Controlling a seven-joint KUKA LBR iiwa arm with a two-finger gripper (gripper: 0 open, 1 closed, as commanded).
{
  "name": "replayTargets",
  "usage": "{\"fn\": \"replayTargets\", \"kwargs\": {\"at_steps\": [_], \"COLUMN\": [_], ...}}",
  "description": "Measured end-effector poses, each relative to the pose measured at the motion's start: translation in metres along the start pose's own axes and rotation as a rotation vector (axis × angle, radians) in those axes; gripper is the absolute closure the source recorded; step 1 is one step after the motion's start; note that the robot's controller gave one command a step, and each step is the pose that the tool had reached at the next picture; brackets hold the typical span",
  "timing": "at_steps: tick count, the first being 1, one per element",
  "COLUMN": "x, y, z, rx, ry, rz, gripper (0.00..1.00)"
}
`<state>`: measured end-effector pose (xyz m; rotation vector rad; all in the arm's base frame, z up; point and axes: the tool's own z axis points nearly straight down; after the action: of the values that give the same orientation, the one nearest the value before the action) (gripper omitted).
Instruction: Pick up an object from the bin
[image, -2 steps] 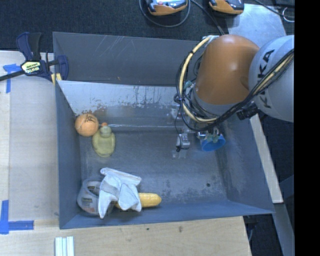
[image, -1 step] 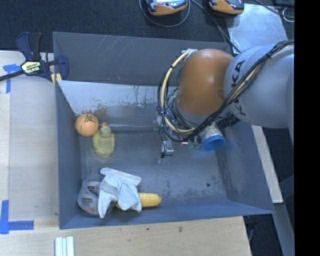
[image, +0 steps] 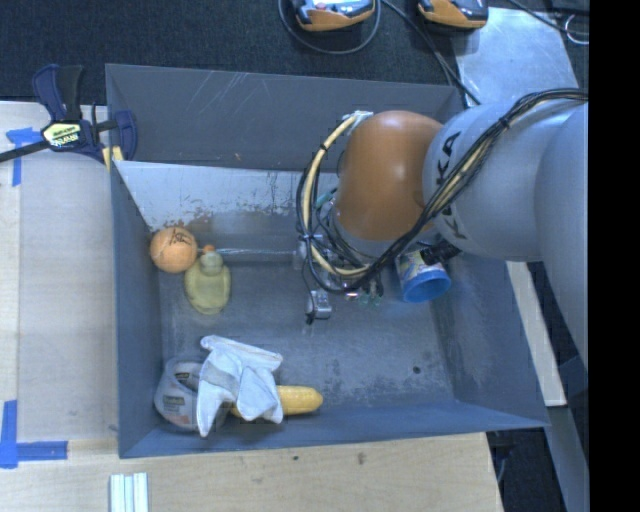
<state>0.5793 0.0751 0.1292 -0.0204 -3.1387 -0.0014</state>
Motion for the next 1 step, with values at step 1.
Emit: {"fn": "replayTargets", "kwargs": {"at_steps": [1], "x": [-0.0281], "y": [0.0170], "z": [-0.0003], "rx": [0.000], "ry": [-0.013], "rz": [-0.063], "gripper": [0.00]}}
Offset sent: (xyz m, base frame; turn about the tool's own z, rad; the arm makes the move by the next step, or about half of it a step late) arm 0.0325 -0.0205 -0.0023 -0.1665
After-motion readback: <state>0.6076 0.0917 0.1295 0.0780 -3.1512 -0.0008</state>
